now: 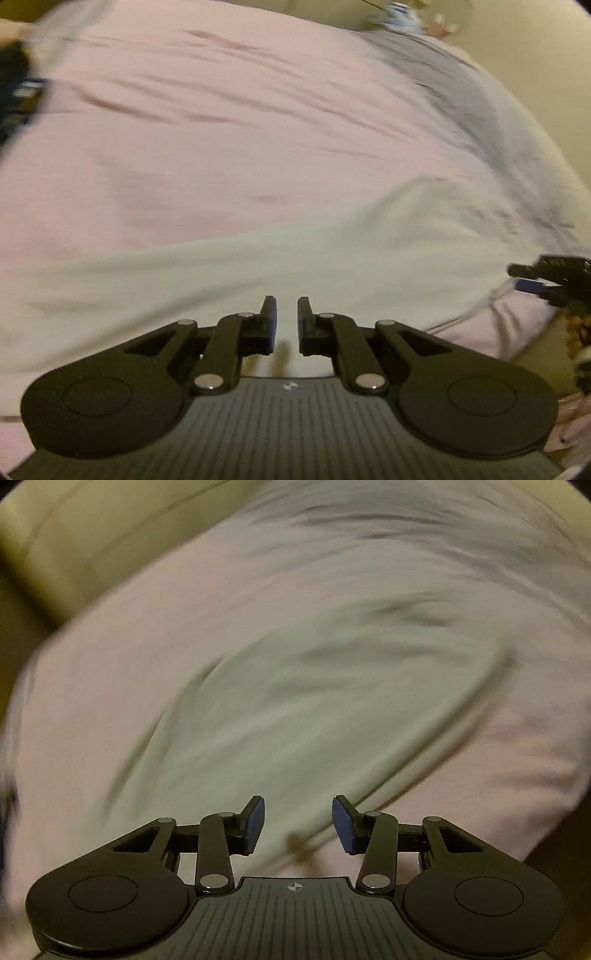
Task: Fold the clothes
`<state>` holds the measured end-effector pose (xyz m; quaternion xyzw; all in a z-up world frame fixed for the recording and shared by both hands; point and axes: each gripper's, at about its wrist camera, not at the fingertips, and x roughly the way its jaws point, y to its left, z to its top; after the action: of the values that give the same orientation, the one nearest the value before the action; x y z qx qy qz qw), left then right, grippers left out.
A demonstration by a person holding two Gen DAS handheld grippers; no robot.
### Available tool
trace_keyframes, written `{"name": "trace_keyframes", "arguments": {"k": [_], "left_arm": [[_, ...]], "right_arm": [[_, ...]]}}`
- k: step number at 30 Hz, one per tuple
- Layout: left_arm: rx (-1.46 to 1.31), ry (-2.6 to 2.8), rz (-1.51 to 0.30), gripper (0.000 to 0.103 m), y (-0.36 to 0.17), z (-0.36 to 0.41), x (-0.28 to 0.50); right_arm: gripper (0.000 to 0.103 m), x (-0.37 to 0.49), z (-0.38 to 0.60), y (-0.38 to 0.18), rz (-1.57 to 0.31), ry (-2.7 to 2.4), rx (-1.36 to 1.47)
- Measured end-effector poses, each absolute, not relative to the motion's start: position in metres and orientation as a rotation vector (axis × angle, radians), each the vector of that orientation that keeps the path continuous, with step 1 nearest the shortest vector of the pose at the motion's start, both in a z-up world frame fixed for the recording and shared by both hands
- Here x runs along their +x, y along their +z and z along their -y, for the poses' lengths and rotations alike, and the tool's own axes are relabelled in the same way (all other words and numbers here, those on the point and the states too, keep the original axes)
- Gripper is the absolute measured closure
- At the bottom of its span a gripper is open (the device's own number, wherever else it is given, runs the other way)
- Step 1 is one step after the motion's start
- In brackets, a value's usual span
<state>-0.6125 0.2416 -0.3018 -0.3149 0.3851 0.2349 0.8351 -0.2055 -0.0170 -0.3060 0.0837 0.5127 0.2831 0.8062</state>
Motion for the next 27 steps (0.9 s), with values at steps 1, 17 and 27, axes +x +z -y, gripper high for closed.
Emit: {"name": "trace_keyframes", "arguments": {"k": [1, 17, 27], "left_arm": [[-0.686, 0.466, -0.815, 0.097, -0.305, -0.236, -0.594], [-0.343, 0.030, -1.036, 0.091, -0.338, -0.112, -0.424], [-0.246, 0.031, -1.072, 0.103, -0.356, -0.105, -0.411]], "right_arm": [[0.067, -0.192, 0.026, -0.305, -1.098, 0.578, 0.215], [0.067, -0.047, 0.119, -0.350, -1.301, 0.454, 0.604], [0.103, -0.040, 0.117, -0.356, -1.304, 0.489, 0.541]]}}
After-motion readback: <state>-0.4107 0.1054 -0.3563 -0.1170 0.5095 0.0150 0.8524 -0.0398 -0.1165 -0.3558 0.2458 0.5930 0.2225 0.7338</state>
